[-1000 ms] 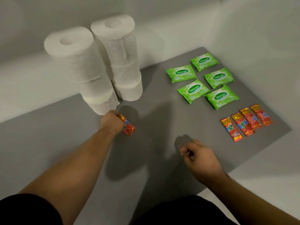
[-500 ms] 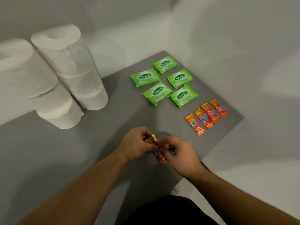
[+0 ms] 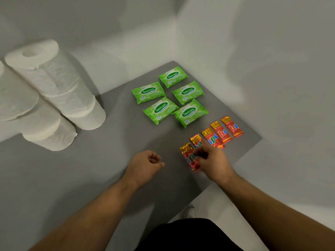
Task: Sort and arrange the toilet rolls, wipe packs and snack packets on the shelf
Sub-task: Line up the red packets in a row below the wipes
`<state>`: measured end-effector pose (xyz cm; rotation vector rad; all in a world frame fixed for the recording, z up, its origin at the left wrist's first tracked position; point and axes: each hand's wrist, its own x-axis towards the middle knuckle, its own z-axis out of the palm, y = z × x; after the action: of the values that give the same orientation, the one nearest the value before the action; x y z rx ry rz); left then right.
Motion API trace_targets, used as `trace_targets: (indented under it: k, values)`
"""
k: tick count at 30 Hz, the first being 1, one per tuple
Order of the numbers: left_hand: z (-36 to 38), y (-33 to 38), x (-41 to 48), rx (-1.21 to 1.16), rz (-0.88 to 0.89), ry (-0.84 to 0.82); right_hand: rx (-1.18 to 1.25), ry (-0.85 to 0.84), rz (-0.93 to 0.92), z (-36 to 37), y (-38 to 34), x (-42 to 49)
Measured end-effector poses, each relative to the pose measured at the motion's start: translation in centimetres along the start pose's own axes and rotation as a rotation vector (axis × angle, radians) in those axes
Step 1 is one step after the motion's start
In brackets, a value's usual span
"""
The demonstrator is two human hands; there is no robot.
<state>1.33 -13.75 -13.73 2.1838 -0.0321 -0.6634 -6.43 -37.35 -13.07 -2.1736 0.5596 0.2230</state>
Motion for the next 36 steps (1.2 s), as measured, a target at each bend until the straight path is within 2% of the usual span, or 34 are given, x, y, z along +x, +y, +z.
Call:
trace_targets:
  k: [5,8,13,20,26,36]
  values:
    - [1.9,0.3,-0.6,0.04,-0.052,0.007,-0.174,-0.091,-0.05,0.0,1.6,2.8]
    - [3.2,0.2,-1.0,0.024,-0.081,0.037,-0.407,-0.135,-0.193,0.1,2.3,3.2]
    - [4.5,-0.3,-1.9,0.032,-0.1,0.035,-0.53,-0.129,-0.344,0.3,3.5,3.7]
    - [4.5,-1.6,-1.7,0.031,-0.081,0.006,-0.533,-0.152,-0.291,0.6,3.4,3.6]
    - [4.3,-2.3,-0.6,0.164,-0.005,-0.069,-0.515,-0.161,-0.244,0.0,2.4,2.6]
    - [3.8,-2.1,-0.5,0.359,0.172,-0.135,-0.34,0.151,-0.144,-3.0,3.7,-2.9]
